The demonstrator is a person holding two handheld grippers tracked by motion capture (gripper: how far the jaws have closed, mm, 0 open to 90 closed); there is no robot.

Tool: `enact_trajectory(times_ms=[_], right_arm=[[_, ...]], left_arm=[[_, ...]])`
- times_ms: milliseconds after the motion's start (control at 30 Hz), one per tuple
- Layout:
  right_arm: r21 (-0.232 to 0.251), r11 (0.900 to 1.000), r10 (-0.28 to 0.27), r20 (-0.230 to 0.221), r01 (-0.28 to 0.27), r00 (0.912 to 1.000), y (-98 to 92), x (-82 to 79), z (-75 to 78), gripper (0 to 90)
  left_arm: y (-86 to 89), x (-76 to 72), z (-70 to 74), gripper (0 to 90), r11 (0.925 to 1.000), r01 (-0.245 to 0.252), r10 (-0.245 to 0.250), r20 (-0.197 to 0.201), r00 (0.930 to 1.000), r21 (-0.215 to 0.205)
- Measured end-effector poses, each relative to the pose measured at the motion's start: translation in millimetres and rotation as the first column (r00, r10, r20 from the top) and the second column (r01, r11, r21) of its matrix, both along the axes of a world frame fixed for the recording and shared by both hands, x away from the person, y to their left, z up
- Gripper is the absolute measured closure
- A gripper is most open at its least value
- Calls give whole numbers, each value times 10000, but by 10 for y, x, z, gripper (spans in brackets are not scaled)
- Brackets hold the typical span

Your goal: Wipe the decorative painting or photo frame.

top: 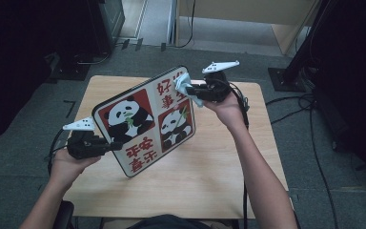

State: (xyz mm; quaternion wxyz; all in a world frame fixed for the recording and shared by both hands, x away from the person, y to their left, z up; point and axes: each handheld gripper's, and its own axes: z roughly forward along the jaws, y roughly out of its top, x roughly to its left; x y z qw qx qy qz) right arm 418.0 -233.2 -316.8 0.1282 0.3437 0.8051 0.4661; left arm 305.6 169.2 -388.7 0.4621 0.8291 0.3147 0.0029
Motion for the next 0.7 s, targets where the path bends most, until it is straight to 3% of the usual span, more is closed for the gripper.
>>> enact_trajectory(times_ms=[567, 700], right_arm=[[100, 9997, 207, -226, -205, 9995, -74, -29, -318, 807], [-67, 9997, 251, -321, -253, 9992, -108, -42, -412, 807]], left_arm=[[0, -1, -1, 787, 10000, 10, -10, -2, 10000, -12], [-2, -4, 0, 788, 10000, 2, -2, 0, 10000, -10]])
